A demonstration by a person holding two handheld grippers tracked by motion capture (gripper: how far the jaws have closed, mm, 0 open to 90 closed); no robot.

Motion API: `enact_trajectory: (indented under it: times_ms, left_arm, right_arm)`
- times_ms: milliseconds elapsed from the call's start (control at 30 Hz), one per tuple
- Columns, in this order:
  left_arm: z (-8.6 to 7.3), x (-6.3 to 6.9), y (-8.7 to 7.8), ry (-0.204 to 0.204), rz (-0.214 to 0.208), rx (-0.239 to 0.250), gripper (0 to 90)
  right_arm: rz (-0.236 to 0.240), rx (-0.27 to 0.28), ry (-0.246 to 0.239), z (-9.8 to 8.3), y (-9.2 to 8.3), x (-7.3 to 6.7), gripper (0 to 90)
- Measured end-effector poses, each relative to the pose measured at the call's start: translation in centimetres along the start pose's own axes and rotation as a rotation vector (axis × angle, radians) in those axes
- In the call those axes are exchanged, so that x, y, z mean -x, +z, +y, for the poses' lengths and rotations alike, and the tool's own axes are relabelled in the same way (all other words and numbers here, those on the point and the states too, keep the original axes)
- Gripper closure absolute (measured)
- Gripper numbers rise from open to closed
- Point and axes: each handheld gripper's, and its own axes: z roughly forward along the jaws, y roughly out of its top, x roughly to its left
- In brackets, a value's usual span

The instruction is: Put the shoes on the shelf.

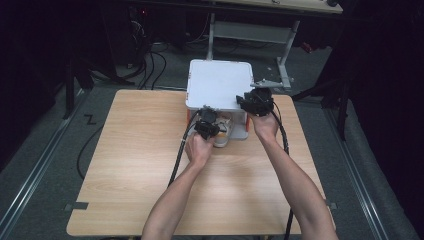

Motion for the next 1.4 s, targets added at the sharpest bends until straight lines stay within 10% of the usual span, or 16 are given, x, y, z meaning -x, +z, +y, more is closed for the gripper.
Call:
enact_trajectory:
  times_ms: [300,800,1400]
  left_arm:
    - [0.2,0.6,0.6,0.01,0.032,0.009,75.9]
    - [0.3,0.5,0.2,-0.005,-0.032,-0.001,36.7]
    - [0.6,1.0,-1.9,0.044,-0.03,0.074,26.9]
  right_arm:
    - [-0.01,-0.016,-0.05,0.5,0.8,-0.9,60.2]
    - [-0.009,-0.022,-0.058,0.7,0.8,-1.0,60.5]
    - [-0.01,-0.022,-0.061,0.7,0.9,-1.0,60.5]
